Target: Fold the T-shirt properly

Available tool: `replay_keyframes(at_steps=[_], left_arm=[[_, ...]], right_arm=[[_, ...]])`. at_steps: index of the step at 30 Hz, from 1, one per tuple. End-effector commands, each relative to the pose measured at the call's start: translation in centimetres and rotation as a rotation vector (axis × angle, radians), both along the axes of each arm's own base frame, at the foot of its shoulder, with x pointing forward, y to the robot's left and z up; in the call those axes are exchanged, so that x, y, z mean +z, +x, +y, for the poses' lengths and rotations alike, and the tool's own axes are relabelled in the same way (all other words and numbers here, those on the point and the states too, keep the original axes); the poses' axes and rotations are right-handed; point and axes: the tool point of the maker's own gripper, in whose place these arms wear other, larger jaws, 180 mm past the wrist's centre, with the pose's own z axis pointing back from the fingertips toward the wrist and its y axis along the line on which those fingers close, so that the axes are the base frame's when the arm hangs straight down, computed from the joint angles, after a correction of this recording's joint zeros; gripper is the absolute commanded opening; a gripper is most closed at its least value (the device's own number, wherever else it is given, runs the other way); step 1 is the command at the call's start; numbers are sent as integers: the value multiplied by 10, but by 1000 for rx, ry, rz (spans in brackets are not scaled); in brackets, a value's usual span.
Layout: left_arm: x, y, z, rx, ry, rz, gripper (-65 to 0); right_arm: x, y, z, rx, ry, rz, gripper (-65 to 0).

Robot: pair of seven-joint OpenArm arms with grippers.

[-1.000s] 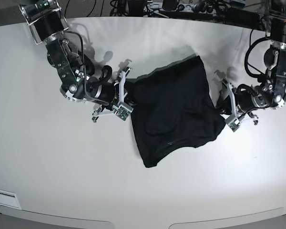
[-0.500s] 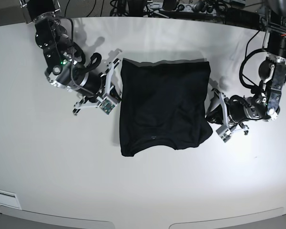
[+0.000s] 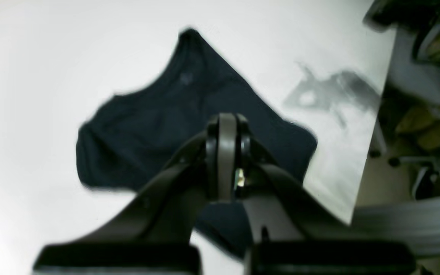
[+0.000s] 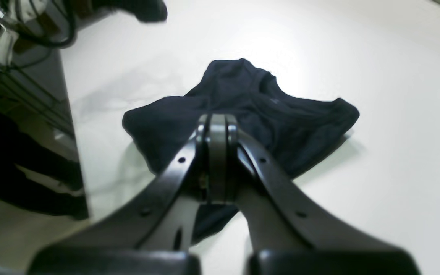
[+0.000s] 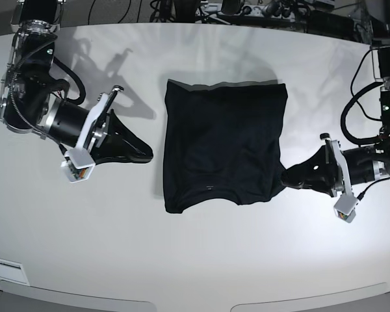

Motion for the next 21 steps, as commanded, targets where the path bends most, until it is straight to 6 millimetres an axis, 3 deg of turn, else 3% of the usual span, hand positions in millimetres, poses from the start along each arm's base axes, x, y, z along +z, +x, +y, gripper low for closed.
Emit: replay_keyframes(at_steps=[1, 4, 7, 10, 16, 21], left_arm=[[11, -1, 4, 1, -3, -35, -650], [1, -20, 3, -2, 6, -13, -650], [-1, -45, -4, -30, 24, -22, -650], [0, -75, -12, -70, 59, -41, -650], [1, -141, -23, -120, 128, -37, -650], [-9, -201, -32, -129, 140, 83, -650]], right_arm=[[15, -1, -5, 5, 32, -34, -650], [19, -13, -23, 3, 74, 3, -650], [1, -22, -50, -58, -32, 59, -650], [-4, -37, -71, -119, -96, 76, -650], [-8, -83, -103, -219, -278, 120, -650], [-23, -127, -128, -285, -390, 253, -650]])
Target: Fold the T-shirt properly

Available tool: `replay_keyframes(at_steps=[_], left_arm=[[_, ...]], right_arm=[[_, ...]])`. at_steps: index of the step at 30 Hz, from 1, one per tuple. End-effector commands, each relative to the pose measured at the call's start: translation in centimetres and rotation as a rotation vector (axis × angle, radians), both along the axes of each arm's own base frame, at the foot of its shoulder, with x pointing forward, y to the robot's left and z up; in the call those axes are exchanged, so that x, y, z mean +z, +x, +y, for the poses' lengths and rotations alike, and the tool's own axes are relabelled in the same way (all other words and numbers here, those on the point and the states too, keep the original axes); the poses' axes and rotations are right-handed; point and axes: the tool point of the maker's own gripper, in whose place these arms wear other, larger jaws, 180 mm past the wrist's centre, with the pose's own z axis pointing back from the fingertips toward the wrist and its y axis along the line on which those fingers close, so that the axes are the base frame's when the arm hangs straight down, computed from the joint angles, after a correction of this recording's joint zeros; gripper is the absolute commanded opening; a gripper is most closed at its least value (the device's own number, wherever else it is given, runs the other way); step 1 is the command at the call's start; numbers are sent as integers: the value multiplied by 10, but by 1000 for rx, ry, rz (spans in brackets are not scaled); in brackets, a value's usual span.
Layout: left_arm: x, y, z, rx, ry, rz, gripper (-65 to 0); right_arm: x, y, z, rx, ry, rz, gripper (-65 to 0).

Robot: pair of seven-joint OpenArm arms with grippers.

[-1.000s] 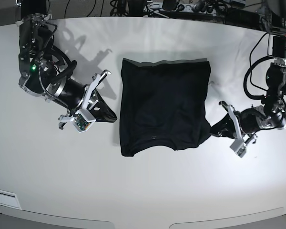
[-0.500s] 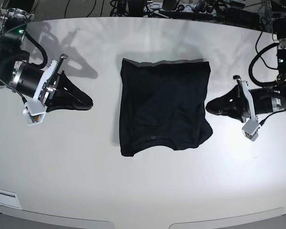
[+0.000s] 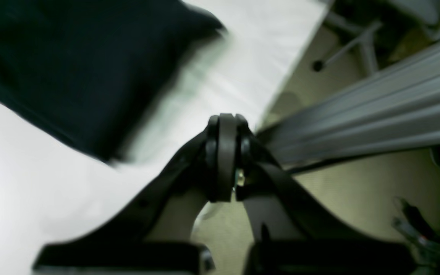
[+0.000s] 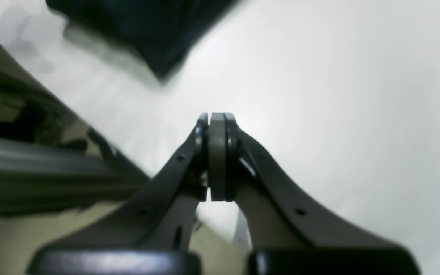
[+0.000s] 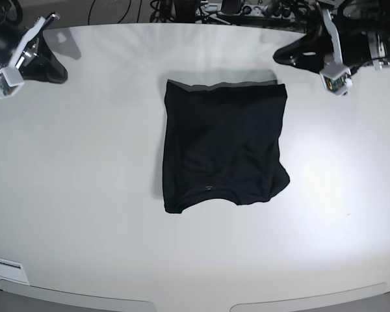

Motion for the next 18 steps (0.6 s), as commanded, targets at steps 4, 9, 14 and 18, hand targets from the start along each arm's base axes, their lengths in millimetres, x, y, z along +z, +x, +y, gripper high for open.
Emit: replay_keyframes(at_steps=[4, 9, 14, 18], left_arm=[[-12, -50, 0, 25, 12, 165, -650], [-20, -112, -9, 105, -36, 410, -650], [-16, -157, -19, 170, -77, 586, -650], [-28, -179, -17, 177, -22, 663, -650]], right_arm=[[-13, -40, -8, -21, -27, 145, -650], [-28, -91, 0, -78, 23, 326, -650], [-37, -136, 4, -121, 62, 492, -650], [-56, -167, 7, -164, 153, 640, -650]])
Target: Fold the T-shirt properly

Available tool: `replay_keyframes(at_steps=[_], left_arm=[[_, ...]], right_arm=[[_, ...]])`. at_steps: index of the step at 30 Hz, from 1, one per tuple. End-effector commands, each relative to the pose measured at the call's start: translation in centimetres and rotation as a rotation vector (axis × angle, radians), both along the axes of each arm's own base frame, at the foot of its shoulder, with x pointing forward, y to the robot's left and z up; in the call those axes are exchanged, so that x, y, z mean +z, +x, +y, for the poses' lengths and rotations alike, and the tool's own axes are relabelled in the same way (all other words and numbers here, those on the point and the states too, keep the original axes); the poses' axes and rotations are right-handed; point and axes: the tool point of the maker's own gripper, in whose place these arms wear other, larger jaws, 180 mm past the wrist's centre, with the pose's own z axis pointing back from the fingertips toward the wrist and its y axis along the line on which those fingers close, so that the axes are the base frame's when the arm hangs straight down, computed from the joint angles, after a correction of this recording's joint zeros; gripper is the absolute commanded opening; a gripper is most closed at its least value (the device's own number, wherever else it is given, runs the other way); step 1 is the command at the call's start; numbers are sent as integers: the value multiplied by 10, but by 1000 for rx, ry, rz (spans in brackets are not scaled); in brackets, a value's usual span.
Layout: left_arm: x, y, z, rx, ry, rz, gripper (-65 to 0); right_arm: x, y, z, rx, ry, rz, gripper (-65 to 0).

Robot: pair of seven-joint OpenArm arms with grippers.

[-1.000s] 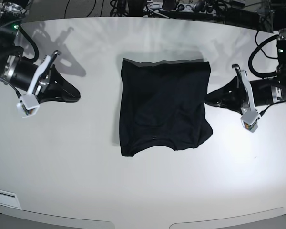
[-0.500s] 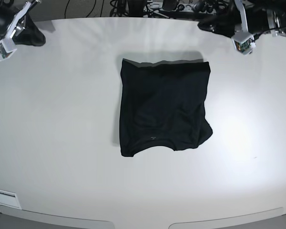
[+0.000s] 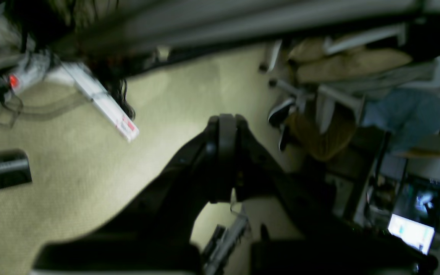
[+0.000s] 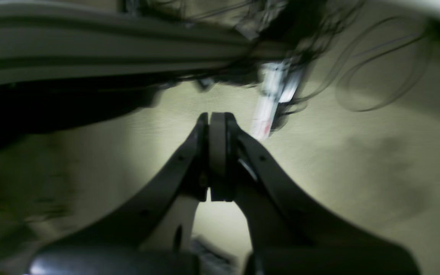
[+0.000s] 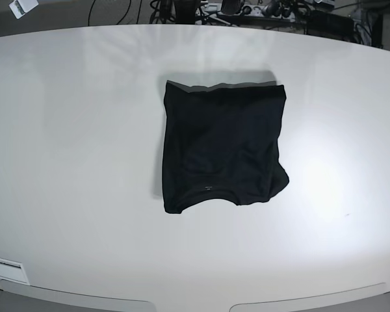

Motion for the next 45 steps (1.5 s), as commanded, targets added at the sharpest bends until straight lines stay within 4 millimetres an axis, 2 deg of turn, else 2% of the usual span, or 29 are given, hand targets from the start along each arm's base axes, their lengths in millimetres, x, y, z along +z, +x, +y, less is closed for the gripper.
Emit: replay_keyframes(at_steps=[1, 3, 4, 8, 13, 16, 21, 25, 28, 30, 33, 39, 41, 45], left_arm=[[-5, -7, 2, 3, 5, 31, -650], [-29, -8, 9, 54, 39, 49, -650], [-44, -10, 14, 64, 66, 60, -650], [-110, -20, 28, 97, 123, 149, -650], [-189, -21, 43, 183, 185, 224, -650], [-235, -17, 58, 234, 255, 209, -650], [-292, -3, 79, 247, 349, 120, -650], [-316, 21, 82, 236, 368, 7, -650], [-338, 40, 90, 267, 502, -45, -650], [-349, 46, 85, 259, 572, -61, -650], [-358, 53, 59, 207, 600, -122, -650], [-365, 41, 10, 182, 599, -155, -650], [-365, 35, 2, 173, 586, -145, -650], [-365, 34, 1, 171, 582, -139, -650]], right_arm=[[-4, -7, 1, -13, 27, 32, -650], [-21, -19, 8, -53, 99, 99, -650], [-34, -29, 9, -59, 102, 147, -650], [-92, -42, 13, -90, 67, 225, -650], [-162, -43, 9, -73, -36, 252, -650], [-198, -42, 7, -58, -88, 248, -650], [-244, -38, 19, 17, -118, 238, -650], [-278, -23, 20, 68, -220, 199, -650], [-296, -5, 26, 68, -283, 149, -650], [-306, 0, 31, 117, -350, 129, -650], [-318, 4, 39, 137, -452, 125, -650], [-326, 4, 83, 188, -460, 99, -650], [-326, 4, 94, 199, -461, 80, -650], [-325, 6, 116, 192, -428, 71, -650]])
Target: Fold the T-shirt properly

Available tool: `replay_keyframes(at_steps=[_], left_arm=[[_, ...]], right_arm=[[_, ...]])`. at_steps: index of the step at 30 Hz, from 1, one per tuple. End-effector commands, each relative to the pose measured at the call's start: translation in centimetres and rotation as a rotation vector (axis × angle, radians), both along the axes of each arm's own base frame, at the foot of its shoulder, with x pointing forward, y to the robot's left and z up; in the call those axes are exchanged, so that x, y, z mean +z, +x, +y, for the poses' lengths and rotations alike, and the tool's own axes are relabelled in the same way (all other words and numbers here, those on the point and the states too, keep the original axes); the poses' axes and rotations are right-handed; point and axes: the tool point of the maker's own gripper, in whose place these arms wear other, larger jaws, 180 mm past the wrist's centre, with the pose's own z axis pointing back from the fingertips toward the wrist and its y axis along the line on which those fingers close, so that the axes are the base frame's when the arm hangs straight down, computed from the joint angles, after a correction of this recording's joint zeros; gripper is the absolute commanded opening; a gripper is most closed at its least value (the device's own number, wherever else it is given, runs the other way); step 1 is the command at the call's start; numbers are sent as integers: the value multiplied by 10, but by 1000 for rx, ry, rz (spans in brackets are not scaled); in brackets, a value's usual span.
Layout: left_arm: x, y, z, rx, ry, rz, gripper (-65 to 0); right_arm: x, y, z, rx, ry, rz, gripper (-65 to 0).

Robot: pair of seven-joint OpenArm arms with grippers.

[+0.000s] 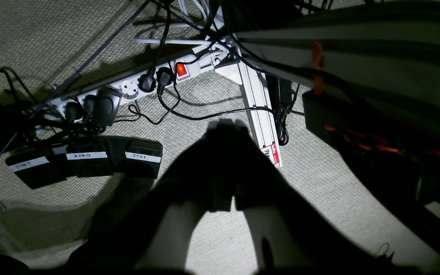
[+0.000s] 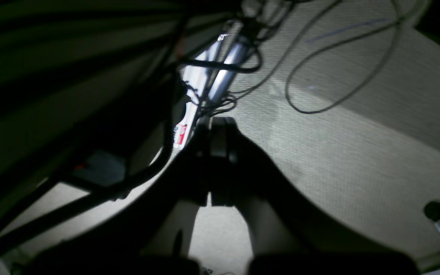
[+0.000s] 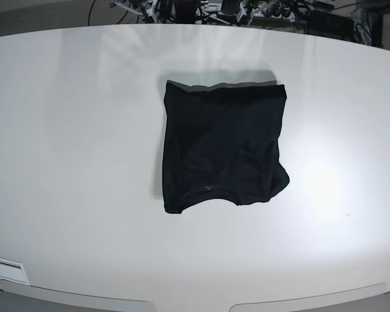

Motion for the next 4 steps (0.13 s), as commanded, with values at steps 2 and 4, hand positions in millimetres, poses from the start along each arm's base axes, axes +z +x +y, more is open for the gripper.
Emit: replay_keyframes(at_steps=[2, 4], left_arm=[[1, 0, -3, 11, -13, -9, -650], [2, 4, -6, 26, -21, -18, -650]], right_arm=[[3, 2, 12, -4, 50, -20, -650], [4, 3, 18, 3, 86, -28, -650]])
